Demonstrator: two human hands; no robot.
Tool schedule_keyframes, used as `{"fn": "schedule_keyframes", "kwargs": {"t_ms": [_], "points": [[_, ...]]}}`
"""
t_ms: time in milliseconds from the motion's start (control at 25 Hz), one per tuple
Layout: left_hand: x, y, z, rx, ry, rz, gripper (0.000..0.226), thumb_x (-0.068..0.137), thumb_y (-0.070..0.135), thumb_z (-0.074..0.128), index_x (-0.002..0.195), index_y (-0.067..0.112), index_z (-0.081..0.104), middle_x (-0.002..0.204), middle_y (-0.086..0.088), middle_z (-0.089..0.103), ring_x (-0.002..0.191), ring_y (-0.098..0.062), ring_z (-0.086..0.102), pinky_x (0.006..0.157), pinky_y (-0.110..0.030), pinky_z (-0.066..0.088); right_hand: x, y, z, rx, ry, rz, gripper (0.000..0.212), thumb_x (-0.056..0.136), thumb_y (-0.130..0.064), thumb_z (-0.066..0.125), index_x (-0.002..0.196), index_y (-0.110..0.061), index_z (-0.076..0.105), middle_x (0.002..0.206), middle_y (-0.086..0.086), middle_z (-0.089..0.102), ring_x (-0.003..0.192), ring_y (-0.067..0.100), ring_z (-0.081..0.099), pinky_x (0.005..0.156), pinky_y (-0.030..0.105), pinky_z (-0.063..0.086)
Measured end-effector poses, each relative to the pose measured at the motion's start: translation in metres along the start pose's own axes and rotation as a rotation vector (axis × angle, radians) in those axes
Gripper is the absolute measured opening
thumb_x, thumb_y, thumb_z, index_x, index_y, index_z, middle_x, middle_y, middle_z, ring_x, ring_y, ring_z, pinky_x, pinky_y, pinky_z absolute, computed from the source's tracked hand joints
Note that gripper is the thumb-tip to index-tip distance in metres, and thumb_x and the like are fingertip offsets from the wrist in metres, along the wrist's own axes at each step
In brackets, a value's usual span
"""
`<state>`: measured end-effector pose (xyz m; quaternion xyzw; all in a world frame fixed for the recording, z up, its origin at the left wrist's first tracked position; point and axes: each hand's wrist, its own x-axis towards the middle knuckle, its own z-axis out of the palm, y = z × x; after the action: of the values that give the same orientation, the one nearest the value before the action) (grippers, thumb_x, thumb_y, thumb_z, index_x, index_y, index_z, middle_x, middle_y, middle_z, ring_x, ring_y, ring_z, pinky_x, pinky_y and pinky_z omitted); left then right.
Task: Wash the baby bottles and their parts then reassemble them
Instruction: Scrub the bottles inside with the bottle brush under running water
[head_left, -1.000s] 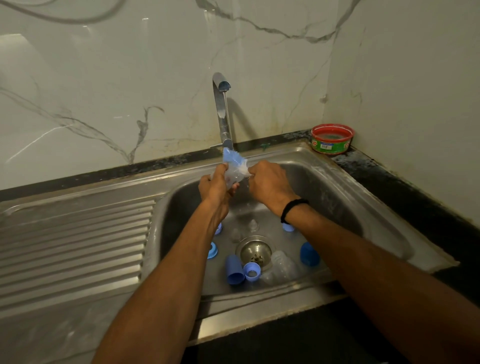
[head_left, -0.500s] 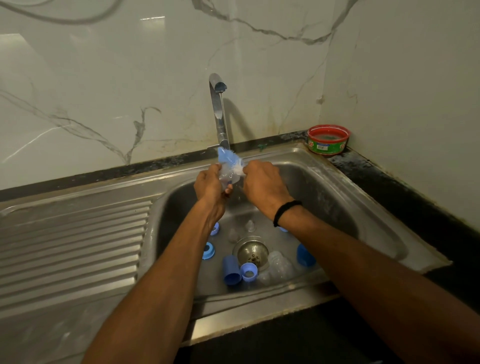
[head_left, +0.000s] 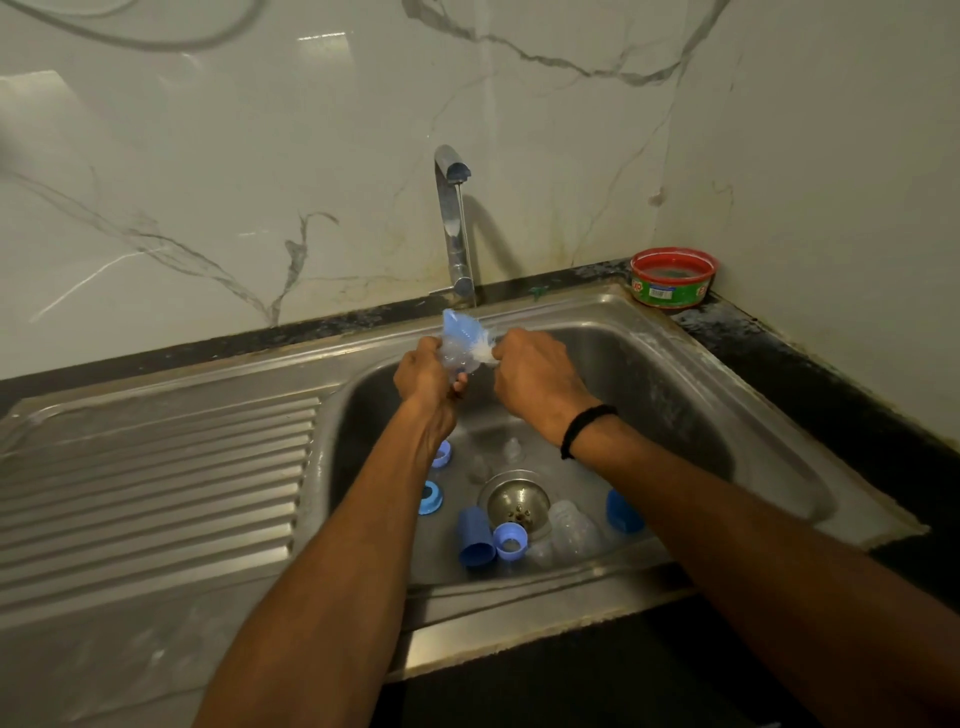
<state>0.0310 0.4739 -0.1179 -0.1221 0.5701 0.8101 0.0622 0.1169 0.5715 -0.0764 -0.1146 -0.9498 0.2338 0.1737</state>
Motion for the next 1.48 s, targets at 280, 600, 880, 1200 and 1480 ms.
{"fn": "schedule_keyframes", "kwargs": {"t_ms": [280,600,880,1200,1480], "points": [[0.001,0.004,0.001,-0.029,-0.004,0.007,0.019,0.101,0.027,0.053,0.103,0.01,0.061,0.1,-0.017,0.071,0.058,-0.013,0.056,0.047,-0.02,0.043,0.001,-0.001,0.005,-0.023,-0.001,-0.015,0.025,0.094,-0.019,0.061,0.118,-0.012,0.065,0.103,0.008,0.067,0.088,0.02,0.062,0.077,0.028,0.053],[0.003,0.005,0.001,0.046,-0.137,-0.092,0.042,0.102,0.044,0.049,0.114,0.006,0.062,0.097,-0.016,0.071,0.049,-0.009,0.051,0.04,-0.018,0.041,0.003,0.004,-0.002,-0.028,0.015,0.017,0.024,0.093,-0.019,0.063,0.115,-0.011,0.066,0.103,0.008,0.067,0.093,0.022,0.064,0.079,0.029,0.054],[0.002,0.008,-0.009,0.032,-0.382,-0.061,0.041,0.094,0.02,0.066,0.132,0.01,0.052,0.121,-0.021,0.066,0.074,-0.016,0.063,0.061,-0.02,0.056,0.008,0.013,-0.004,0.003,0.025,0.019,0.019,0.093,-0.018,0.062,0.108,-0.013,0.072,0.091,0.005,0.068,0.074,0.014,0.052,0.067,0.023,0.04],[0.006,0.0,-0.003,-0.011,-0.237,0.085,0.034,0.094,0.027,0.068,0.123,0.015,0.055,0.113,-0.018,0.069,0.077,-0.018,0.069,0.064,-0.024,0.058,0.009,0.009,-0.004,-0.015,0.04,0.016,0.026,0.094,-0.019,0.062,0.118,-0.012,0.067,0.104,0.007,0.068,0.083,0.017,0.057,0.07,0.022,0.041],[0.005,-0.003,0.007,0.022,-0.163,0.036,0.039,0.096,0.039,0.062,0.12,0.007,0.061,0.093,-0.017,0.074,0.058,-0.012,0.06,0.051,-0.022,0.051,0.007,0.008,-0.006,-0.044,0.061,0.001,0.021,0.094,-0.018,0.059,0.111,-0.009,0.069,0.099,0.009,0.068,0.078,0.016,0.054,0.067,0.023,0.039]]}}
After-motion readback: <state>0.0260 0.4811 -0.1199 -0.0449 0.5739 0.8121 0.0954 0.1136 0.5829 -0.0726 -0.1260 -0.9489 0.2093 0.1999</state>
